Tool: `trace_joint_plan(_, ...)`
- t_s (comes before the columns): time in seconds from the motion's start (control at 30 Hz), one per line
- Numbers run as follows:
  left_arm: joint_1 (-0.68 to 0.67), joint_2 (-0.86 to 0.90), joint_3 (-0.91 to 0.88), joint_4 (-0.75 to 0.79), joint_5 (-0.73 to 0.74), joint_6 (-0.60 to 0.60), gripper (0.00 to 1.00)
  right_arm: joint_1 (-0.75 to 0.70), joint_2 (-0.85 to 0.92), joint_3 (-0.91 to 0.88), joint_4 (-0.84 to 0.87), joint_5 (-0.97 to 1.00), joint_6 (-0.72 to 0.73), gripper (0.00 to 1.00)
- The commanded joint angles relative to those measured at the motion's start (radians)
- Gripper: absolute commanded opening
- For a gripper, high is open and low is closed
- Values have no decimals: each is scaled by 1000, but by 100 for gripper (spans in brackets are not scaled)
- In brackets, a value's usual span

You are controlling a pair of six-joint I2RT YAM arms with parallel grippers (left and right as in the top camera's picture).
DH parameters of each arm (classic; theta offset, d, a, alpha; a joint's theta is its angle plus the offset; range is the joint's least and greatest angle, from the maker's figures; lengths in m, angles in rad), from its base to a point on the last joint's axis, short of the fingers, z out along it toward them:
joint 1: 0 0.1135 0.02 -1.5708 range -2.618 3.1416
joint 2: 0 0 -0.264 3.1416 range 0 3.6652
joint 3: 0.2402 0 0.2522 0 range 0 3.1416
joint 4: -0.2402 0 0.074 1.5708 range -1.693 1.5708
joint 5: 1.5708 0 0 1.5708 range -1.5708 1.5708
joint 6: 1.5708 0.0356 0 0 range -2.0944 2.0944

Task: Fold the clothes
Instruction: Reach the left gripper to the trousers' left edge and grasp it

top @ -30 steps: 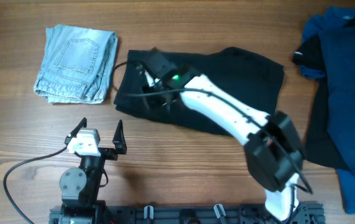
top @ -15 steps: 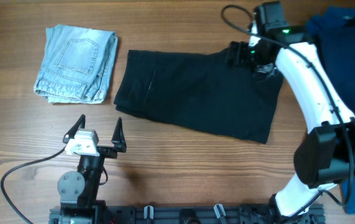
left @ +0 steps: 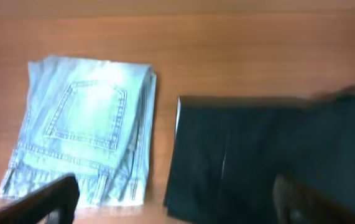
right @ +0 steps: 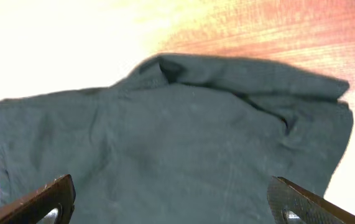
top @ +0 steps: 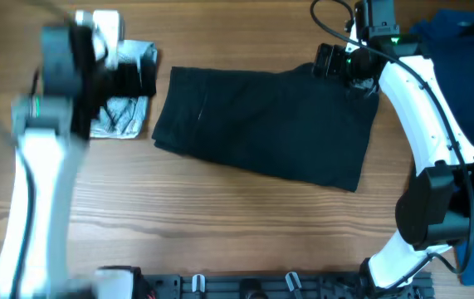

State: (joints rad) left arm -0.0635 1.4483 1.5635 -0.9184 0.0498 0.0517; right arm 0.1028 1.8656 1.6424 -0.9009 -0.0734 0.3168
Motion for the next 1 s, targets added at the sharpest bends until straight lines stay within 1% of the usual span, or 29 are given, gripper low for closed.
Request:
trace_joint_plan(0.0, 3, 341, 338, -32, -41, 23, 100, 0, -7, 0, 8, 10, -2, 99)
trace_joint_plan(0.03, 3, 413, 351, -14, -40, 23, 100, 0, -7, 0, 8, 10, -2, 100)
trace_joint_plan(0.07, 3, 445, 351, -2, -40, 23, 100, 0, -7, 0, 8, 10, -2, 100)
trace_joint_plan(0.1, 3, 483, 351, 9, -40, 23, 94, 0, -7, 0, 8, 10, -2, 100)
trace_joint_plan(0.13, 3, 517, 351, 24, -40, 23, 57, 0, -7, 0, 8, 10, -2, 100)
trace_joint_plan(0.17, 4, 558, 351, 56, -40, 23, 16, 0, -7, 0, 8, 10, -2, 99)
trace_joint_plan(0.2, 3, 600, 351, 88, -40, 19, 4, 0, -7, 0, 8, 10, -3, 100)
trace_joint_plan(0.43, 3, 862, 351, 153, -40, 19, 4, 0, -7, 0, 11, 10, -2, 100)
trace_joint_plan(0.57, 8, 950, 351, 164, -48, 19, 4, 0, -7, 0, 11, 10, -2, 100)
trace_joint_plan(0.67, 32, 964, 351, 160, -95, 18, 4, 0, -7, 0, 11, 10, -2, 100)
trace_joint_plan(0.7, 51, 964, 351, 161, -120, -21, 4, 0, -7, 0, 11, 10, -2, 100)
trace_joint_plan(0.83, 126, 964, 351, 162, -122, -147, 4, 0, -7, 0, 11, 10, -2, 99)
trace_joint_plan(0.97, 160, 962, 351, 175, -38, -154, 4, 0, -7, 0, 11, 10, -2, 100)
